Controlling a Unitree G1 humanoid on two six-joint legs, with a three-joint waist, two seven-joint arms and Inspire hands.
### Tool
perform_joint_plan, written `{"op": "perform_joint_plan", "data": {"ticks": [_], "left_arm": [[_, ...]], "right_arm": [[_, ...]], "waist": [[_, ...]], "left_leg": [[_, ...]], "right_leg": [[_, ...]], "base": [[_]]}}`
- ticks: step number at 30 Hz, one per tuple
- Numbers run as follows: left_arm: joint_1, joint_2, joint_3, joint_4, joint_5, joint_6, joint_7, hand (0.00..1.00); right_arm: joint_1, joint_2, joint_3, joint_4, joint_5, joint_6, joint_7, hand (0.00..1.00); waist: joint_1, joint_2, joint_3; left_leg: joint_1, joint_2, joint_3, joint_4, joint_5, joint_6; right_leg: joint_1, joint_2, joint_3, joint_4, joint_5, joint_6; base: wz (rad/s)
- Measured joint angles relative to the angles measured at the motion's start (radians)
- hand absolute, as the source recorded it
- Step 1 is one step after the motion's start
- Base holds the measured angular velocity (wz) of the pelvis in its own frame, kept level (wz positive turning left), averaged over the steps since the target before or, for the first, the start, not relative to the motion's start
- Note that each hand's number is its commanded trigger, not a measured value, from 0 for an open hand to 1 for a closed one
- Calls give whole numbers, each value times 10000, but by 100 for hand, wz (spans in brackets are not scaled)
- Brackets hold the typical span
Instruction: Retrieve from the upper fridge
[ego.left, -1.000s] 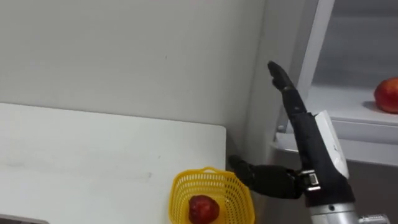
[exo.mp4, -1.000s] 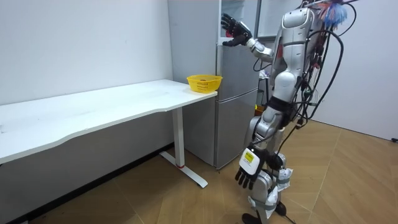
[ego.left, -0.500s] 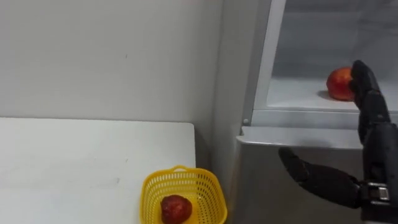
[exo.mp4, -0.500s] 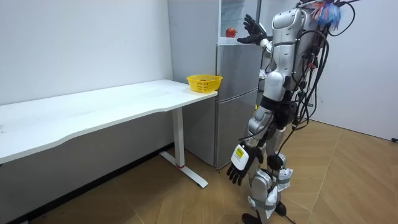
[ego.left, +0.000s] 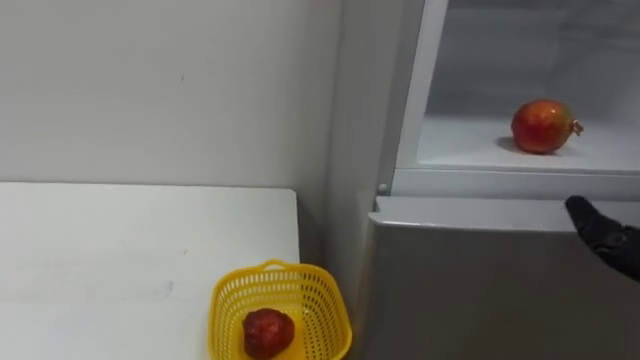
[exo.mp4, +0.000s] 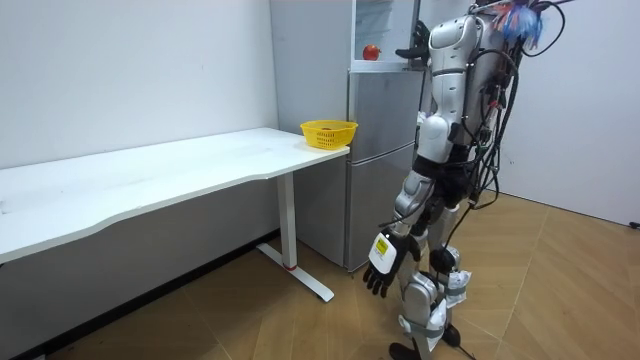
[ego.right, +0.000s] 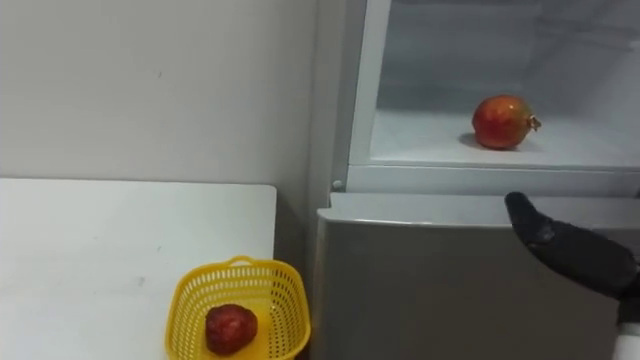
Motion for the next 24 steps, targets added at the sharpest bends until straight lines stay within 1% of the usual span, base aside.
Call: {"op": "perform_joint_plan", "data": {"ticks": [1,3,4,5,6,7,8,9,11,12,13,15,16,17,21,22,24], "left_arm": [[6,26,166,-74,0,-12,-35,0],[114,92,170,-259,57,4,-71,0],[177,142,171,-434,75,28,-92,0],[267,206,174,-603,74,30,-111,0],[285,237,174,-617,74,28,-123,0],[302,299,176,-605,76,37,-186,0],[322,366,231,-606,76,39,-294,0],[317,383,304,-609,77,39,-310,0],[290,452,555,-610,77,35,-293,0],[305,475,561,-603,76,38,-277,0],[366,510,562,-607,76,50,-272,0],[501,523,558,-619,77,128,-240,0],[537,523,556,-624,77,256,-215,0],[547,523,557,-624,76,309,-200,0],[569,522,562,-633,73,388,-173,0],[576,528,585,-679,76,413,-170,0],[588,547,670,-728,76,419,-198,0]], "right_arm": [[-224,-110,-193,29,5,62,-28,0],[-542,-406,-270,385,97,34,-168,0],[-665,-700,-295,696,361,130,-211,0],[-781,-924,-298,876,583,307,-205,0],[-896,-995,-294,963,678,377,-174,0],[-1206,-1115,-291,1176,885,462,-98,0],[-1557,-1200,-299,1438,959,453,-62,0],[-1705,-1275,-302,1567,1027,454,-65,0],[-1982,-1746,-308,1921,1325,459,7,0],[-2044,-1826,-300,1987,1399,461,41,0],[-2172,-1939,-297,2085,1603,469,98,0],[-2398,-2064,-284,2352,1720,590,149,0],[-2494,-2168,-273,2536,1772,722,154,0],[-2579,-2328,-260,2788,1772,837,196,0],[-2959,-2543,-191,3612,1859,941,392,0],[-2970,-2692,-167,3738,2002,1033,418,0],[-3012,-2900,-165,3910,1999,1184,523,0]], "waist": [[35,-40,8],[52,-146,0],[69,-246,0],[111,-365,0],[111,-413,7],[122,-482,16],[86,-527,8],[71,-559,6],[86,-673,-31],[94,-679,-27],[99,-741,-40],[50,-759,-43],[67,-780,-53],[98,-796,-52],[196,-790,-45],[276,-802,-42],[316,-808,-42]], "left_leg": [[-8,3,9,3,2,-3],[3,2,7,19,2,-3],[1,4,-3,23,2,-3],[-8,8,10,21,2,-3],[-8,9,12,22,2,-3],[-14,10,-3,28,2,-3],[-38,6,-22,63,1,-3],[-55,2,-33,90,1,-2],[-149,-8,-60,112,0,-1],[-158,-4,-60,112,0,-1],[-192,1,-72,111,0,-1],[-209,-6,-172,132,-1,-2],[-186,-9,-264,135,-2,-2],[-136,-4,-272,129,-3,-3],[-77,-2,-331,149,-2,-4],[-87,-5,-395,119,-3,-4],[-111,-21,-446,119,-2,-4]], "right_leg": [[-8,4,-1,-10,-1,-1],[14,-4,-21,-19,-2,-3],[18,-3,-27,-19,-2,-3],[1,-1,-28,-13,-2,-3],[-1,-1,-28,-9,-2,-4],[-5,-1,-27,-9,-2,-4],[-6,-7,-31,-11,-2,-4],[-5,-12,-34,-11,-2,-3],[-1,-33,-135,-3,-1,-2],[8,-28,-133,1,-1,-2],[19,-26,-155,10,-1,-3],[92,-34,-258,-6,-1,-3],[145,-34,-312,-7,-1,-3],[190,-32,-323,-5,-1,-3],[278,-46,-403,-5,-1,-3],[288,-49,-417,-6,-1,-4],[289,-61,-455,-6,-3,-6]], "base": [[0],[0],[0],[0],[0],[0],[0],[7],[12],[7],[5],[14],[15],[11],[6],[0],[5]]}}
